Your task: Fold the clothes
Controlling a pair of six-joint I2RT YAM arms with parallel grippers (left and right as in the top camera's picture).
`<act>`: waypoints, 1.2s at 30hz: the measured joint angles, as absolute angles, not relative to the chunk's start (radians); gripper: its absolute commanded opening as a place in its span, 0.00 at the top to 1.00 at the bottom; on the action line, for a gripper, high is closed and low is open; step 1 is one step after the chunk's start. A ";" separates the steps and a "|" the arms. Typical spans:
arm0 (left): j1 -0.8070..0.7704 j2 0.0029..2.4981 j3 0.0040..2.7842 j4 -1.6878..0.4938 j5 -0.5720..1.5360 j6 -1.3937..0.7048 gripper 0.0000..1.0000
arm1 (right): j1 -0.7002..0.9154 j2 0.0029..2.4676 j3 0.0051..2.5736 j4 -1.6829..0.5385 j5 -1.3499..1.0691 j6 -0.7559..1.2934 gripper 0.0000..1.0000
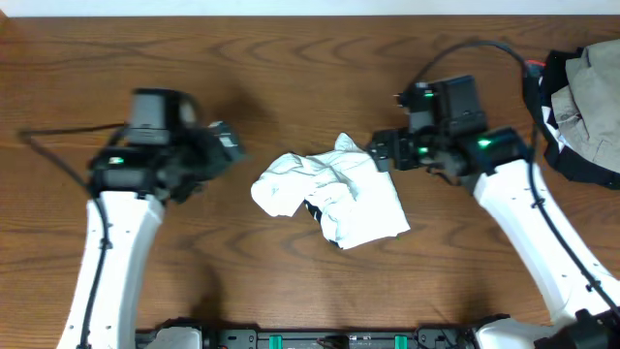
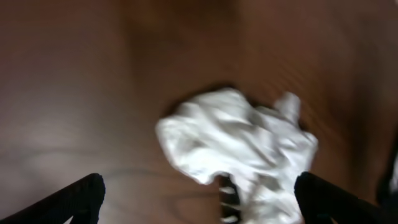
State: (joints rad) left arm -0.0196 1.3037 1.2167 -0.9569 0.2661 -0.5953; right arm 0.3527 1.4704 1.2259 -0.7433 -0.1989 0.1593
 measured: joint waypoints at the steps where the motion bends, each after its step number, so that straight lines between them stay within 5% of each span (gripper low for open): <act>1: 0.012 1.306 1.217 -0.972 0.262 -0.595 0.02 | 0.384 1.470 1.239 -0.743 -0.172 0.148 0.01; 12: 0.209 1.309 1.194 -1.037 0.286 -0.594 0.02 | 0.732 1.573 1.336 -0.644 0.123 -0.043 0.01; 23: 0.289 1.401 1.193 -1.037 0.289 -0.572 0.02 | 0.962 1.864 1.345 -0.593 0.398 -0.273 0.01; 36: 0.299 1.551 1.190 -1.024 0.289 -0.542 0.02 | 1.124 1.906 1.376 -0.673 0.487 -0.345 0.01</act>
State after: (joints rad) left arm 0.2985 1.5509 1.1896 -1.0241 0.2890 -0.5415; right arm 1.1244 1.9064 1.3762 -0.6731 0.4870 -0.3447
